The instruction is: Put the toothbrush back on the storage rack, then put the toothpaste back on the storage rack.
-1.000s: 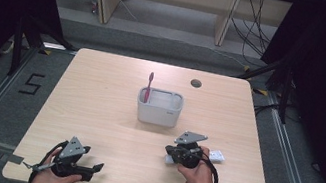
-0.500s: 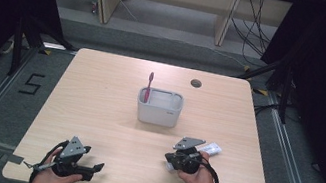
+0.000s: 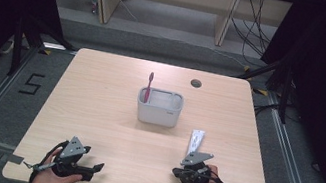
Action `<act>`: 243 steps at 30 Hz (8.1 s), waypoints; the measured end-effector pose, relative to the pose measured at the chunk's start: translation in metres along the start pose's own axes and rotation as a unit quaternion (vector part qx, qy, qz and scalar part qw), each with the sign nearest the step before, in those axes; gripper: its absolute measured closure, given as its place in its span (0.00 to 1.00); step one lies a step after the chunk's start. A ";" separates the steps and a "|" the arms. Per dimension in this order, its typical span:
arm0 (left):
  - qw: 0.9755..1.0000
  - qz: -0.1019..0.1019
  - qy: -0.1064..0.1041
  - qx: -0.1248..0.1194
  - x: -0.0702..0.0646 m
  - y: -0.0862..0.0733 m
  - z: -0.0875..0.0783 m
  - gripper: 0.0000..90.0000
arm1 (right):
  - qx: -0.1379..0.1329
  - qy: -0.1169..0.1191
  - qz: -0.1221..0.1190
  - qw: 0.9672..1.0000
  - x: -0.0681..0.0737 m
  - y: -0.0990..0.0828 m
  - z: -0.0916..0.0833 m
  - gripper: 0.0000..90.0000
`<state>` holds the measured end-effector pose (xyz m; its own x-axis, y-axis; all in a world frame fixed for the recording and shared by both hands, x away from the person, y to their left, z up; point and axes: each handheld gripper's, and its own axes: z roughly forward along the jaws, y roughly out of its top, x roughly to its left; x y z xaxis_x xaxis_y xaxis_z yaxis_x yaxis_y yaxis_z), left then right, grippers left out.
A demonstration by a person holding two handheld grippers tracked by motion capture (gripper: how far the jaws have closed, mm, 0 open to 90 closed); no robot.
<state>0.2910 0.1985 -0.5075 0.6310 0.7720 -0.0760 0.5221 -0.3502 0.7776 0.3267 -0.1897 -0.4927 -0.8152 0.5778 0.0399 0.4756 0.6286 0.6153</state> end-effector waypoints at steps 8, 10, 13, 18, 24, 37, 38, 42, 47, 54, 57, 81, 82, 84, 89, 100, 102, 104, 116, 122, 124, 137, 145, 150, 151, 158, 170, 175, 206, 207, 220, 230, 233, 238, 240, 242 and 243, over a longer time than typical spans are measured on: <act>1.000 0.000 0.001 0.001 0.000 0.000 0.000 0.25 | 0.003 -0.006 0.005 1.000 -0.002 -0.018 -0.013 1.00; 1.000 -0.002 0.001 0.000 0.000 0.000 0.000 0.25 | 0.002 -0.005 0.007 1.000 -0.004 -0.021 -0.015 1.00; 1.000 -0.001 0.001 0.002 0.000 -0.001 0.000 0.25 | 0.002 -0.011 0.010 1.000 -0.007 -0.025 -0.020 1.00; 1.000 -0.001 0.001 0.002 0.000 -0.001 0.000 0.25 | 0.012 -0.017 0.017 1.000 -0.010 -0.029 -0.025 1.00; 1.000 -0.002 0.004 0.004 -0.001 -0.001 -0.001 0.25 | 0.015 -0.013 0.026 0.999 -0.012 -0.028 -0.028 0.98; 1.000 0.000 0.000 0.002 0.001 -0.002 -0.001 0.25 | 0.031 -0.072 0.074 0.994 -0.031 0.006 -0.036 0.55; 1.000 0.001 0.000 0.001 0.001 -0.002 0.000 0.25 | 0.038 -0.072 0.077 0.994 -0.035 0.010 -0.034 0.53; 1.000 -0.001 0.000 -0.001 0.000 -0.002 0.000 0.25 | 0.067 -0.055 0.117 0.989 -0.041 0.019 -0.026 0.49; 1.000 0.003 0.006 0.000 0.001 -0.002 0.000 0.25 | 0.096 -0.064 0.124 0.986 -0.050 0.026 -0.013 0.50; 1.000 -0.001 0.002 0.000 0.000 -0.002 0.000 0.25 | 0.120 -0.054 0.103 0.986 -0.060 0.036 -0.001 0.54; 1.000 0.001 0.003 0.001 0.001 -0.001 0.000 0.25 | 0.134 -0.054 0.111 0.983 -0.062 0.039 0.002 0.56; 1.000 -0.001 -0.001 0.001 -0.001 -0.001 -0.001 0.25 | 0.229 -0.041 0.034 0.972 -0.073 0.058 0.016 0.70; 1.000 -0.002 0.000 -0.001 -0.001 -0.001 -0.001 0.25 | 0.233 -0.041 0.043 0.971 -0.072 0.059 0.017 0.70; 1.000 0.000 -0.001 0.000 -0.001 -0.001 -0.001 0.25 | 0.238 -0.039 0.033 0.970 -0.074 0.060 0.018 0.70; 1.000 -0.001 -0.001 0.001 -0.001 -0.001 -0.001 0.25 | 0.251 -0.048 0.028 0.966 -0.075 0.061 0.020 0.71; 1.000 0.002 -0.003 -0.001 0.000 -0.001 -0.002 0.25 | 0.263 -0.040 -0.007 0.964 -0.079 0.063 0.022 0.76; 1.000 0.004 -0.003 0.001 0.000 -0.001 -0.002 0.25 | 0.267 -0.041 -0.006 0.963 -0.078 0.064 0.022 0.77; 1.000 0.004 -0.003 0.000 0.000 -0.001 -0.002 0.25 | 0.262 -0.039 -0.009 0.964 -0.080 0.064 0.020 0.78; 1.000 0.000 -0.001 0.002 0.000 -0.001 -0.001 0.25 | 0.173 -0.015 0.006 0.985 -0.073 0.059 -0.011 0.79; 1.000 0.000 -0.001 0.004 0.000 -0.001 -0.001 0.25 | 0.110 -0.009 0.023 0.994 -0.068 0.059 -0.030 0.80; 1.000 0.001 -0.001 0.003 0.000 -0.001 -0.001 0.25 | 0.097 -0.008 0.017 0.995 -0.068 0.059 -0.034 0.80; 1.000 -0.003 0.000 0.000 0.001 0.000 0.000 0.25 | 0.031 0.001 0.051 0.998 -0.066 0.061 -0.045 0.80; 1.000 -0.009 0.001 0.001 0.002 0.000 0.000 0.25 | -0.024 -0.001 0.040 0.999 -0.072 0.055 -0.039 0.80; 1.000 -0.007 0.001 -0.005 0.000 0.000 -0.001 0.25 | -0.025 0.001 0.058 0.998 -0.068 0.057 -0.043 0.80; 1.000 -0.003 -0.002 -0.001 0.000 0.000 -0.002 0.25 | -0.034 -0.005 0.054 0.998 -0.070 0.058 -0.043 0.80; 1.000 -0.005 -0.002 -0.004 0.000 0.000 -0.002 0.25 | -0.075 -0.009 0.067 0.995 -0.073 0.067 -0.052 0.80; 1.000 -0.004 -0.002 -0.004 -0.001 -0.001 -0.002 0.25 | -0.137 -0.013 0.070 0.988 -0.082 0.091 -0.058 0.80; 1.000 0.000 -0.005 0.000 0.000 -0.001 -0.002 0.25 | -0.168 -0.012 0.063 0.984 -0.086 0.104 -0.059 0.80; 1.000 0.000 -0.007 -0.004 -0.001 -0.001 -0.001 0.25 | -0.239 -0.003 0.082 0.968 -0.097 0.168 -0.038 0.80; 1.000 -0.001 -0.007 -0.004 -0.001 -0.001 -0.001 0.25 | -0.242 -0.008 0.076 0.967 -0.098 0.171 -0.036 0.80; 1.000 -0.006 -0.011 -0.009 -0.003 -0.001 -0.001 0.25 | -0.264 -0.017 0.091 0.960 -0.102 0.192 -0.020 0.80; 1.000 -0.006 -0.010 -0.006 -0.004 0.000 -0.001 0.25 | -0.280 -0.013 0.119 0.952 -0.106 0.201 -0.001 0.80; 1.000 -0.008 -0.013 -0.008 -0.006 0.000 0.000 0.25 | -0.277 -0.023 0.125 0.952 -0.105 0.202 0.004 0.80; 1.000 -0.008 -0.012 -0.008 -0.006 0.000 0.000 0.25 | -0.279 -0.029 0.134 0.951 -0.107 0.203 0.014 0.80; 1.000 -0.003 -0.013 -0.005 -0.006 0.000 0.000 0.25 | -0.280 -0.034 0.128 0.951 -0.109 0.202 0.017 0.80; 1.000 0.006 -0.014 -0.001 -0.005 0.000 0.000 0.25 | -0.275 -0.031 0.141 0.950 -0.108 0.202 0.019 0.80; 1.000 -0.005 -0.014 -0.011 -0.007 -0.001 0.001 0.25 | -0.277 -0.036 0.132 0.951 -0.109 0.201 0.021 0.80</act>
<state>0.2868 0.1926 -0.5082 0.6420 0.7599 -0.1019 0.5168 -0.3307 0.7896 0.5178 -0.1150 -0.3894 -0.6572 0.7245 0.2079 0.3966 0.0978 0.9128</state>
